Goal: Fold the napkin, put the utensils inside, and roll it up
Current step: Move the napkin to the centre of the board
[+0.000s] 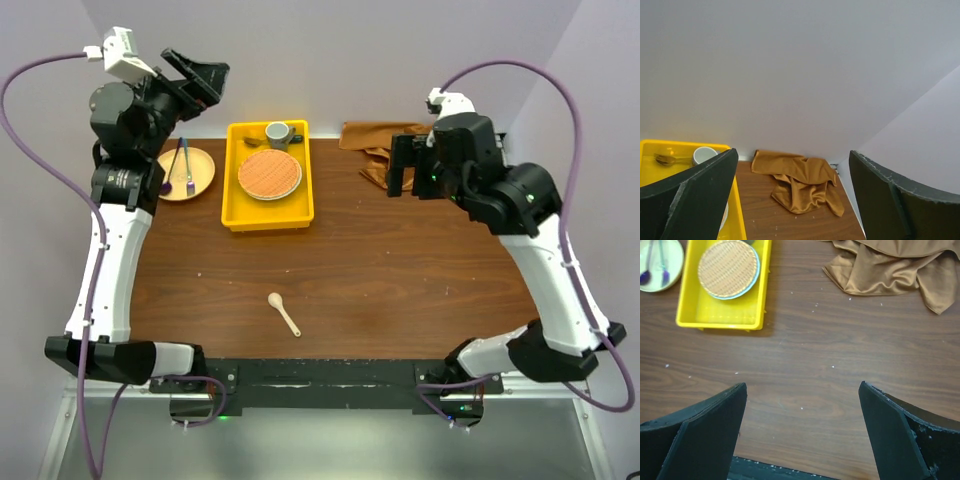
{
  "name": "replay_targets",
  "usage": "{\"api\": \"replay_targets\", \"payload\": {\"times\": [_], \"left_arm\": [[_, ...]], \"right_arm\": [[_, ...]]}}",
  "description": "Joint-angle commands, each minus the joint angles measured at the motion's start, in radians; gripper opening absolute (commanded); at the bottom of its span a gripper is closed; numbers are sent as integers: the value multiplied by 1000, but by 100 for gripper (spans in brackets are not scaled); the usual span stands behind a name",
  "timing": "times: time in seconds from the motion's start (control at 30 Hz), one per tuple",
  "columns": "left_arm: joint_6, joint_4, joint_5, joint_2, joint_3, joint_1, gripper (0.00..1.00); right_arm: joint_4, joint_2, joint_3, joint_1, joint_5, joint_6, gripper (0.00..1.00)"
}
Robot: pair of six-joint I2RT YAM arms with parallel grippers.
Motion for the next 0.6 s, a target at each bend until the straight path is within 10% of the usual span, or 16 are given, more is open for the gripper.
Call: {"api": "replay_targets", "payload": {"times": [0.0, 0.57], "left_arm": [[26, -32, 10, -13, -32, -84, 98], [366, -241, -68, -119, -332, -465, 98]], "right_arm": [[114, 67, 10, -28, 41, 5, 98], [697, 695, -51, -422, -124, 186, 98]]}}
